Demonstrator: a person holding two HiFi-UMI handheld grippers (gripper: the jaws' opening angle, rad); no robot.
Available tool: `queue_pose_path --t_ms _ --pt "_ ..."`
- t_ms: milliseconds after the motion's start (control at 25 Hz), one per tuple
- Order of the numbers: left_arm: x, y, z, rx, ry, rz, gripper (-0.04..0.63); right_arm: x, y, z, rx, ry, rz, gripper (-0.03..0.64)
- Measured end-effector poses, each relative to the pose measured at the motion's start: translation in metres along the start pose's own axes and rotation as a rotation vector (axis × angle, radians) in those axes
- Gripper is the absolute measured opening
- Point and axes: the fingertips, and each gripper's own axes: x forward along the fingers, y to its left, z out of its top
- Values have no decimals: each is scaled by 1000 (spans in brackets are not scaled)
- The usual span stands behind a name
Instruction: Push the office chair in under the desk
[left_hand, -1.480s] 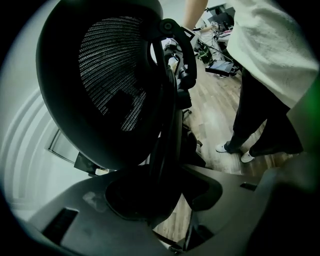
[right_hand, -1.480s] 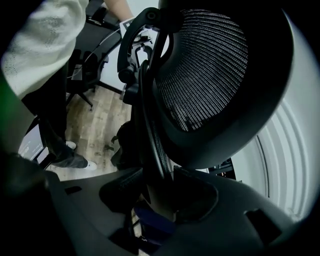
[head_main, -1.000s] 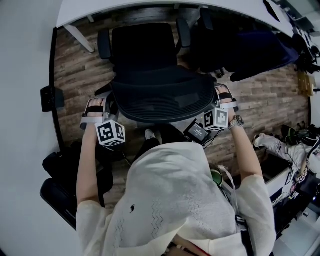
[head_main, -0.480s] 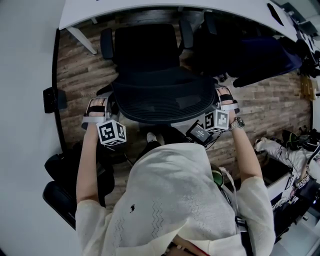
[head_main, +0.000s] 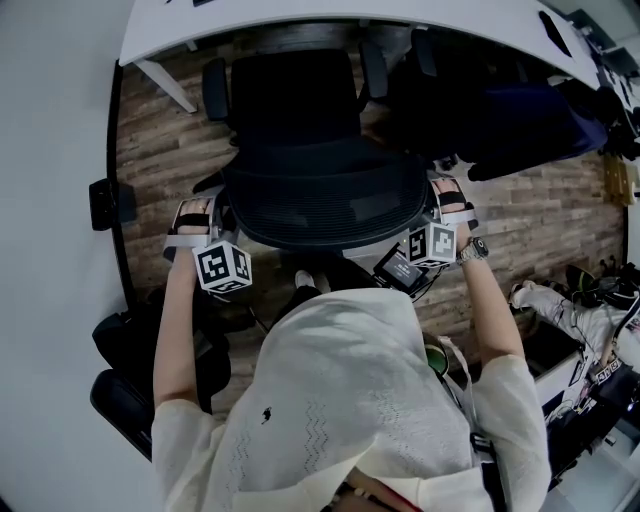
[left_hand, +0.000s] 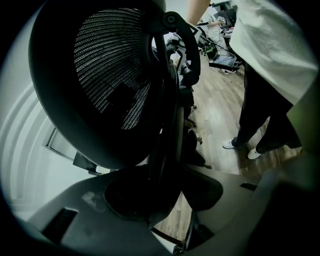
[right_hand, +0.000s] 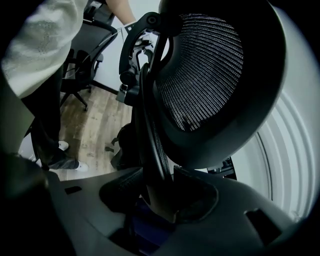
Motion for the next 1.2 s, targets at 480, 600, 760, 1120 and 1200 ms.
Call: queue_pose_path --t_ms 480,600,760,1120,1200 --pt "17 15 7 -2 12 21 186 18 -19 -11 -10 -21 6 189" --pt "22 21 5 -11 24 24 187 24 -24 -12 -8 -27 3 189" --pt "32 31 3 -22 40 27 190 33 -33 -13 -17 -38 -2 189" --pt "57 57 -3 -32 86 42 193 57 -55 -14 -17 -53 -9 189" --pt "62 61 -4 -32 99 41 193 62 -59 -15 -20 -59 -11 189"
